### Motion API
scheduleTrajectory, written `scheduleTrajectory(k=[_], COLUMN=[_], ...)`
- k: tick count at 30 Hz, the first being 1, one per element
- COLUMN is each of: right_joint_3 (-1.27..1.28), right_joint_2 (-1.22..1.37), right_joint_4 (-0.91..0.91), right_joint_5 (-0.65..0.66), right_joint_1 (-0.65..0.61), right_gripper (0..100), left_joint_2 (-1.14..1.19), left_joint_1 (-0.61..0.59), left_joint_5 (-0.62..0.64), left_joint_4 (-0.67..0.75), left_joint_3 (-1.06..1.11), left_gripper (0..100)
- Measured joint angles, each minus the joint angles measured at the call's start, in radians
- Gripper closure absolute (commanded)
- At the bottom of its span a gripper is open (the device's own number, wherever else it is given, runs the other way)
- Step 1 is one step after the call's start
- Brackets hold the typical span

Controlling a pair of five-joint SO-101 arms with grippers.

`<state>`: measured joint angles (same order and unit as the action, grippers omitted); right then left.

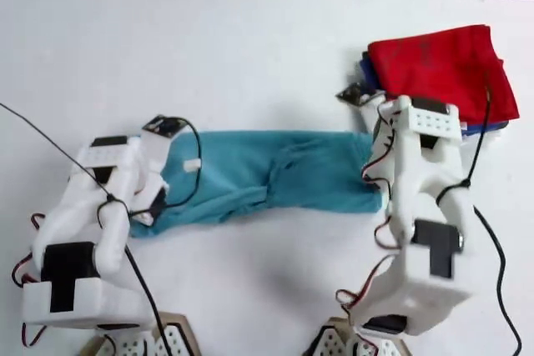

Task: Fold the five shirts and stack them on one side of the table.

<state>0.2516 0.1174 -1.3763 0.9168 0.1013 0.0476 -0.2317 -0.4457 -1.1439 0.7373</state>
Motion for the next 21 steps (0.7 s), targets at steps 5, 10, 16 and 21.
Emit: scheduleTrajectory(k=[5, 10, 16, 21], right_joint_3=[0.002, 0.006, 0.006, 0.006], right_joint_2=[-0.167, -0.186, -0.002, 0.068], right_joint_4=[-0.044, 0.026, 0.135, 0.166], right_joint_5=[-0.126, -0.285, -0.39, -0.4], right_joint_1=[-0.215, -0.471, -0.617, -0.712], right_gripper=[97.7, 97.8, 97.8, 97.8], left_joint_2=[0.0, 0.0, 0.0, 0.0], left_joint_1=[0.0, 0.0, 0.0, 0.0], left_joint_5=[0.0, 0.0, 0.0, 0.0], left_joint_4=[0.0, 0.0, 0.0, 0.0], left_joint_3=[0.0, 0.0, 0.0, 0.0], left_gripper=[97, 97, 97, 97])
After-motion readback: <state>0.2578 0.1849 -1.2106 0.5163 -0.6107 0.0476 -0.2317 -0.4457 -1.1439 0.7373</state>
